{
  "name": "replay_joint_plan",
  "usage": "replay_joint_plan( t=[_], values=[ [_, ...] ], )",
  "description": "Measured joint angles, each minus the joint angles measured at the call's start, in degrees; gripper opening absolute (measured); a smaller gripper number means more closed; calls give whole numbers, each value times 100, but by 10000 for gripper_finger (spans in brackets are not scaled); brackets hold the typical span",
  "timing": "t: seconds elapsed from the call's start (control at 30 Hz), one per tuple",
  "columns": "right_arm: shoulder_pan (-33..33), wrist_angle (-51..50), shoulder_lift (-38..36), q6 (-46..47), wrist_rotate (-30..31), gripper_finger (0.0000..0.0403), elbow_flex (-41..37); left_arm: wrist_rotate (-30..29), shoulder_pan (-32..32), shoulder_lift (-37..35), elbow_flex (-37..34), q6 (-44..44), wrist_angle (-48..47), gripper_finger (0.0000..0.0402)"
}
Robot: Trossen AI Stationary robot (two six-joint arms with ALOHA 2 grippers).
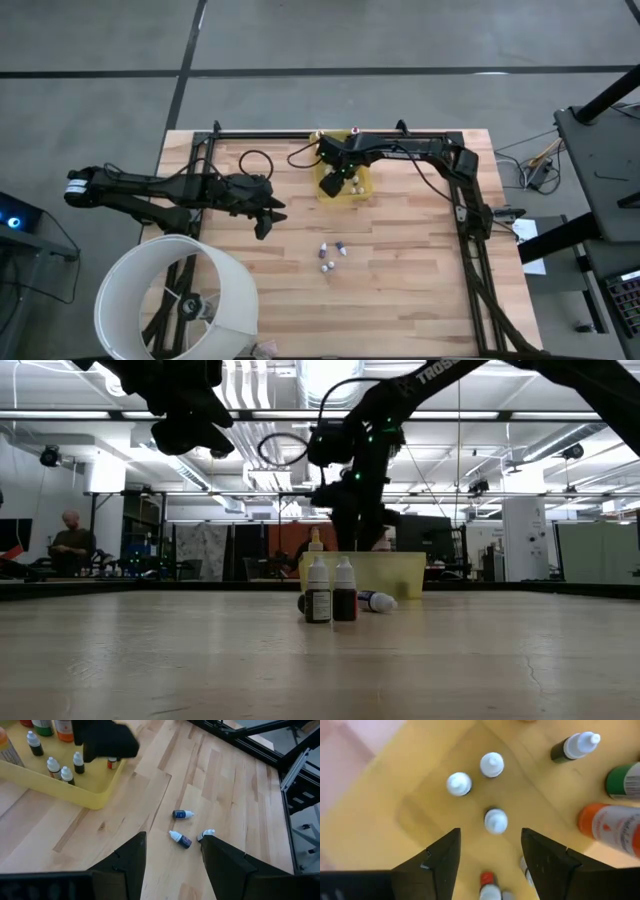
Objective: Pick & Place food coloring
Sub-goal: Put the small purple food coloring bottle into the yellow bin
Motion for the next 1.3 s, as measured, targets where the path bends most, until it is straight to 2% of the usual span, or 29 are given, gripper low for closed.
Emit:
replay_joint_plan(
  t=[0.23, 0.37, 0.53, 0.7, 0.87, 1.13, 1.3],
  values=[
    [154, -215, -628, 146, -1033, 201, 15, 2, 1, -2, 0, 0, 2, 163],
    [472, -341, -1070, 116, -1051, 201, 5, 2, 1, -2, 0, -2, 2, 163],
    [997, -339, -1517, 183, -810, 201, -26, 2, 1, -2, 0, -56, 4, 163],
    [1731, -354, -1788, 788, -427, 201, -82, 1, -1, -2, 0, -83, 4, 163],
    [2492, -347, -1799, 1600, 204, 201, -188, -171, 1, -2, 0, -90, 9, 163],
    [3197, -379, -1602, 2177, 382, 201, -358, -190, 1, -2, 0, -90, 184, 163],
    [3595, -443, -1556, 2986, 1077, 201, -560, -192, 1, -2, -2, -94, 231, 163]
  ],
)
